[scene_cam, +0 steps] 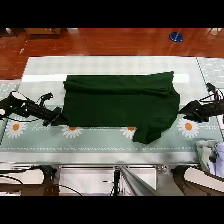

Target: Fold the shirts.

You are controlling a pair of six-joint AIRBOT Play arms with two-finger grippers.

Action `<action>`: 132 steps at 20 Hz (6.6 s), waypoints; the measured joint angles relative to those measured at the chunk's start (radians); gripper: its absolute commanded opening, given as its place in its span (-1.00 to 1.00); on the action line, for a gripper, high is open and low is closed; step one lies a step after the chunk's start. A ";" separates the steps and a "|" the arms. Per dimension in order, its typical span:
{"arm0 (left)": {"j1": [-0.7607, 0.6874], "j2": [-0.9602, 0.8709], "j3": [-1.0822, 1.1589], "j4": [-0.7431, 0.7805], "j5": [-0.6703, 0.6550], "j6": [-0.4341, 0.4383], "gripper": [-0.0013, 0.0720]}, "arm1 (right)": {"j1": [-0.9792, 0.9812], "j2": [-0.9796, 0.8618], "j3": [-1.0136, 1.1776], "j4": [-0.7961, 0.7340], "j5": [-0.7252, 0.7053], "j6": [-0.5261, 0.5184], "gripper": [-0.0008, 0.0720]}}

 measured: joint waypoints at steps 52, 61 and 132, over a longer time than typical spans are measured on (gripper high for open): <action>-0.071 -0.140 0.572 -0.323 0.211 0.027 -0.90 | 0.314 -0.192 0.355 0.193 -0.704 0.052 -0.92; -0.090 -0.282 0.654 -0.325 0.304 0.000 -0.77 | 0.369 -0.361 0.388 0.192 -0.867 0.056 -0.91; -0.844 -0.355 0.760 -0.570 0.393 -0.226 -0.90 | 0.264 -0.182 0.758 -0.132 0.131 0.216 -0.92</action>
